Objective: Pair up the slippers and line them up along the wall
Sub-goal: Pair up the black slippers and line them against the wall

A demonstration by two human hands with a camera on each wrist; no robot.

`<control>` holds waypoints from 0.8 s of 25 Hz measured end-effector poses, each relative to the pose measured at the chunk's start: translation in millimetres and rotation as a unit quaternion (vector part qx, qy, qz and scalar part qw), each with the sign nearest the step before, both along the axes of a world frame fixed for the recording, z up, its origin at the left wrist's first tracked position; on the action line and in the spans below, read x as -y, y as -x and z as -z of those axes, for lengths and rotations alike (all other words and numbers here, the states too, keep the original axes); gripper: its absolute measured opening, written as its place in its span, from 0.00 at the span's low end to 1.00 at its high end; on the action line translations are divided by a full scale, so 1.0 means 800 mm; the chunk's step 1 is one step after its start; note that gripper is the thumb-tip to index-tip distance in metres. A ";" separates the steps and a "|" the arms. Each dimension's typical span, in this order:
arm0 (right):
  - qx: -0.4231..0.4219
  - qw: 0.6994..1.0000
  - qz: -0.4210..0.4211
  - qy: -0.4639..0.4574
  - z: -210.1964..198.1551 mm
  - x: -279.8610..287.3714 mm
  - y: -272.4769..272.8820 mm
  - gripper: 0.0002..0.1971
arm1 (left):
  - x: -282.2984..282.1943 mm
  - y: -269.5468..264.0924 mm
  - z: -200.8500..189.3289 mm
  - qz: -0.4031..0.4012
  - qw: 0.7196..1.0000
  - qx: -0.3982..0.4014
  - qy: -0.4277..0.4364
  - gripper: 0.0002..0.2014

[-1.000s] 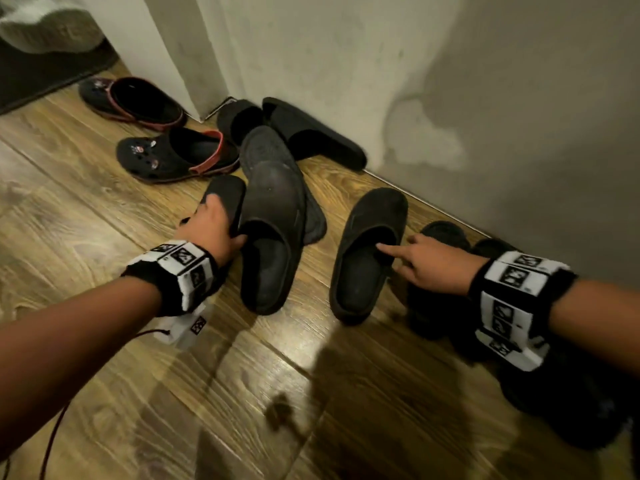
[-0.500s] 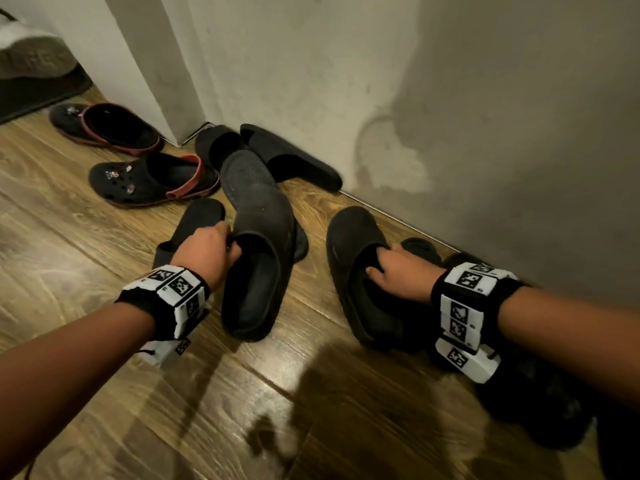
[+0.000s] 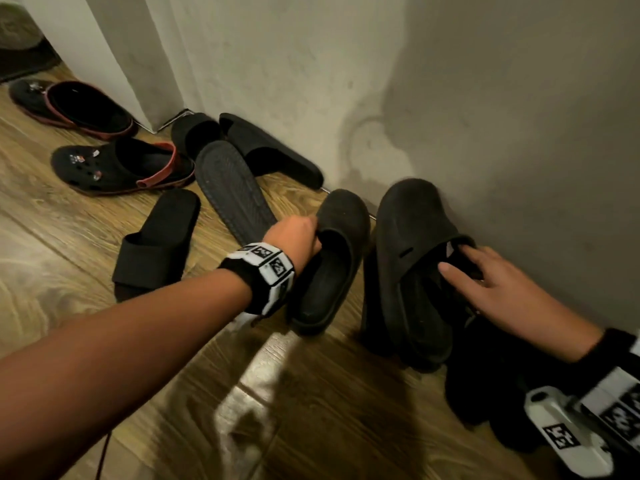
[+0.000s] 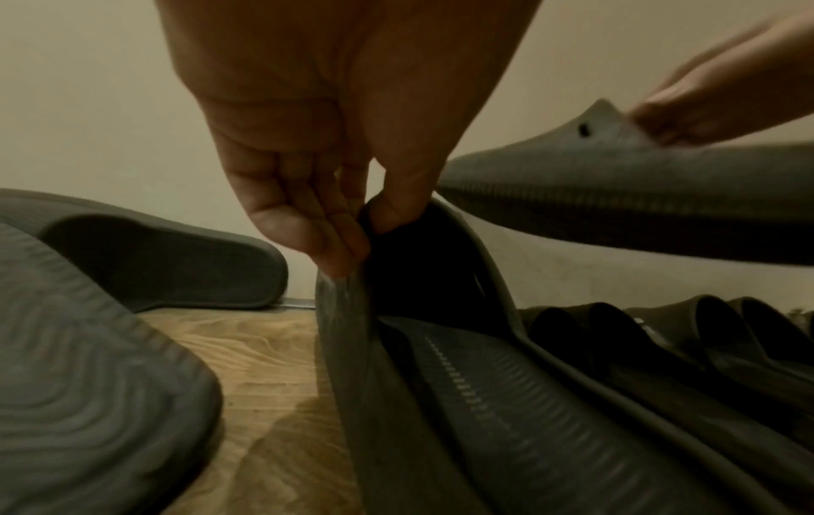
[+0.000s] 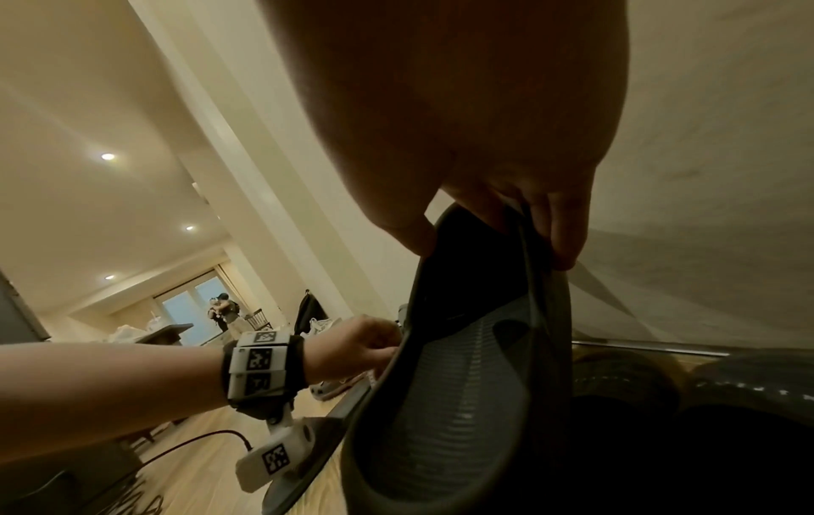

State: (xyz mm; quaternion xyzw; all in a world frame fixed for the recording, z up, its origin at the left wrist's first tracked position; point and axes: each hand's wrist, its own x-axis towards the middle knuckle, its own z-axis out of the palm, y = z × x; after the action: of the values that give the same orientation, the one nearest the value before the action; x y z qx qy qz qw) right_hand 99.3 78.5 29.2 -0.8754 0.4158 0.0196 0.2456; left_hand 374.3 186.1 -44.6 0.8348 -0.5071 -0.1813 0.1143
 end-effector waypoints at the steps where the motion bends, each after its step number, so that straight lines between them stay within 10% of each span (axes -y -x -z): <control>1: 0.002 1.000 0.004 -0.002 -0.001 0.001 0.003 0.42 | 0.014 0.006 0.009 0.006 1.000 -0.007 -0.006 0.13; 10: 0.016 0.998 -0.051 -0.031 0.008 -0.006 -0.010 0.36 | 0.014 -0.006 0.067 0.076 0.995 -0.066 -0.006 0.14; 20: 0.038 0.989 -0.136 -0.053 0.036 -0.019 -0.188 0.26 | -0.099 -0.117 0.060 -0.017 0.996 -0.066 -0.049 0.14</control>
State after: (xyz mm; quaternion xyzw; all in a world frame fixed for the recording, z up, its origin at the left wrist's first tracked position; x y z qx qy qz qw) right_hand 249.3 93.8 0.0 -0.9097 0.2814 0.0421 0.3023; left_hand 467.6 265.2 -92.3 0.8341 -0.4745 -0.2589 0.1097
